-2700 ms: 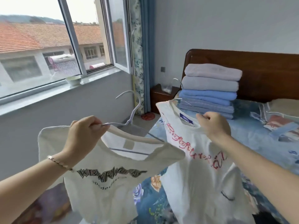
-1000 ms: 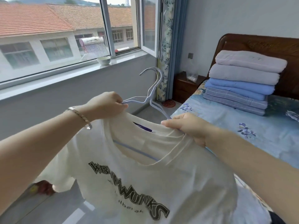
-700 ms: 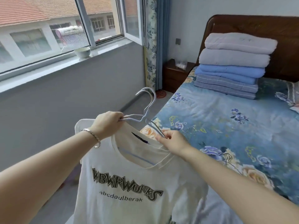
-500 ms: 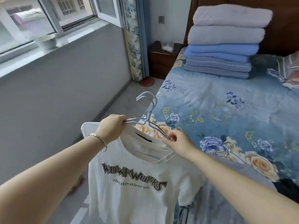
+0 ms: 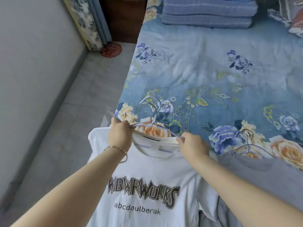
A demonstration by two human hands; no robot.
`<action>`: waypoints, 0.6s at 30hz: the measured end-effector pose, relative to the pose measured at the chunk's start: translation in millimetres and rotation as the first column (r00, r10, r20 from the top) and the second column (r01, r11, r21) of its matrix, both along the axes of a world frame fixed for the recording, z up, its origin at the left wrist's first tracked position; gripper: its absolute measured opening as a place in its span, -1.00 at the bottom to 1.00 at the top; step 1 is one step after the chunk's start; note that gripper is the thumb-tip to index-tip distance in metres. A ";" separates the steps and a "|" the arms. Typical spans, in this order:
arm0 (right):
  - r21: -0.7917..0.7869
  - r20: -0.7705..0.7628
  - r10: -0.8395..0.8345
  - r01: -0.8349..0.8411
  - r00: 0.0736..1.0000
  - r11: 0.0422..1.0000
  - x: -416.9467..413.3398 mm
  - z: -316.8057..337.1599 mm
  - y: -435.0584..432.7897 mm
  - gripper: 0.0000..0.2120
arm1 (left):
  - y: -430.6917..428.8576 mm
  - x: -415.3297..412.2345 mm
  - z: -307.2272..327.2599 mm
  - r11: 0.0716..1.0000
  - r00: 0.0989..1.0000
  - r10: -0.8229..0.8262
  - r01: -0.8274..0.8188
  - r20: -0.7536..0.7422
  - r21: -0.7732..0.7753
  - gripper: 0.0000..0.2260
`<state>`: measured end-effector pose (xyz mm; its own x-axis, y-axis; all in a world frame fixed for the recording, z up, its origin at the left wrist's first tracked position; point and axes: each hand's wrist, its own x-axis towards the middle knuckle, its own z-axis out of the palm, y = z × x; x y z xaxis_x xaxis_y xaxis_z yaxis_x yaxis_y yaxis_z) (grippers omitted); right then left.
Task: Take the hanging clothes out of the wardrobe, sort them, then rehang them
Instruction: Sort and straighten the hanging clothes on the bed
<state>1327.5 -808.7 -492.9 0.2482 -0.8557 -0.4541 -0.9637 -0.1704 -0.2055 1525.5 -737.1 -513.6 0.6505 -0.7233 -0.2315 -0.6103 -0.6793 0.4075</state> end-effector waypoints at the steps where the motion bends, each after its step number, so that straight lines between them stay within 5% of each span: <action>1: 0.020 0.053 -0.025 0.024 0.998 1.000 0.3 -20.8 -7.3 -0.75 | -8.4 3.6 -20.6 1.000 0.998 0.013 -0.012 -0.066 0.007 -0.76; 8: 0.411 0.229 -0.252 0.141 0.940 0.901 -15.3 -116.9 -23.2 -0.64 | -20.5 5.1 -106.0 0.966 0.945 -0.122 0.183 -0.302 0.184 -0.45; 14: 0.524 0.128 -0.193 0.099 0.973 0.846 -61.5 -116.4 0.0 -0.82 | -24.0 -41.4 -102.9 0.936 0.936 -0.146 0.236 -0.321 0.261 -0.74; 18: 0.529 0.036 -0.059 0.031 0.998 0.848 -114.3 -79.0 8.6 -0.83 | -26.1 -103.4 -71.7 0.837 0.874 -0.186 0.380 -0.449 0.393 -0.74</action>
<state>1213.2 -800.2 -571.9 0.2492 -0.5010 -0.8288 -0.9540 0.0204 -0.2991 1422.1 -763.2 -585.3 0.2233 -0.6073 -0.7624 -0.6685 -0.6647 0.3337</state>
